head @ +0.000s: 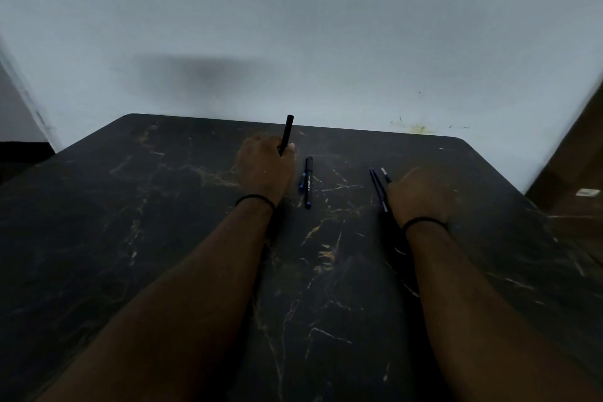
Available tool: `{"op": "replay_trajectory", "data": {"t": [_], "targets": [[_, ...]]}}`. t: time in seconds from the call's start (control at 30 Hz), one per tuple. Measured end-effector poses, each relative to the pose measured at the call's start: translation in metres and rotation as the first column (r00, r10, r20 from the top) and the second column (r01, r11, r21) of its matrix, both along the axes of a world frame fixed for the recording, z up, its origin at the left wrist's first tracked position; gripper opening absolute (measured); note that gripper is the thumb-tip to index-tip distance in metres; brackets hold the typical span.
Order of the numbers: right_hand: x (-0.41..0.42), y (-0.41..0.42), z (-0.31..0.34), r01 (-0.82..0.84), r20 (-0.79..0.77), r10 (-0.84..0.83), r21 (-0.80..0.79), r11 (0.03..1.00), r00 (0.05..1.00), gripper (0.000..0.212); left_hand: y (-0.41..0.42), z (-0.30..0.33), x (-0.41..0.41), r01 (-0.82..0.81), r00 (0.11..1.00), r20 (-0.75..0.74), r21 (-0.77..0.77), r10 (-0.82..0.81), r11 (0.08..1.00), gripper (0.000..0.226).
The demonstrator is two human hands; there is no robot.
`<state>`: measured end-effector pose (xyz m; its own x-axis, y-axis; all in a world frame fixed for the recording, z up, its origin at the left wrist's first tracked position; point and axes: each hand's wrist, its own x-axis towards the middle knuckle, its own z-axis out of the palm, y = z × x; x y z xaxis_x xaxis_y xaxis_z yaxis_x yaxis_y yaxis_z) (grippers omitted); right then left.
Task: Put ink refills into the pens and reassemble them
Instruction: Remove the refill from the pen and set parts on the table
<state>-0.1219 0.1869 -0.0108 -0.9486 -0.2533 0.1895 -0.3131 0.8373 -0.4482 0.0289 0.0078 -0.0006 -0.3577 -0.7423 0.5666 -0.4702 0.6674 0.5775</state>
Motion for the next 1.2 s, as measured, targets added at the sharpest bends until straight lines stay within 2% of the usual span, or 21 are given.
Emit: {"op": "replay_trajectory", "data": {"t": [0.23, 0.4, 0.87, 1.2], "targets": [[0.011, -0.005, 0.005, -0.131, 0.06, 0.136, -0.082, 0.988, 0.989, 0.012, -0.002, -0.001, 0.0, -0.007, 1.0, -0.01, 0.008, 0.007, 1.0, 0.028], [0.017, -0.007, 0.008, -0.181, 0.071, 0.192, -0.135, 0.974, 0.979, 0.018, -0.003, -0.001, -0.001, 0.0, 1.0, -0.002, 0.024, 0.0, 1.0, 0.028], [0.03, -0.007, 0.007, -0.232, 0.029, 0.237, -0.113, 0.966, 0.971, 0.013, -0.001, -0.001, 0.0, 0.008, 1.0, -0.009, 0.038, -0.008, 0.999, 0.027], [0.032, -0.009, 0.007, -0.228, 0.018, 0.231, -0.1, 0.968, 0.973, 0.02, 0.002, 0.001, 0.002, 0.023, 1.0, -0.012, 0.02, -0.023, 1.0, 0.028]]}}
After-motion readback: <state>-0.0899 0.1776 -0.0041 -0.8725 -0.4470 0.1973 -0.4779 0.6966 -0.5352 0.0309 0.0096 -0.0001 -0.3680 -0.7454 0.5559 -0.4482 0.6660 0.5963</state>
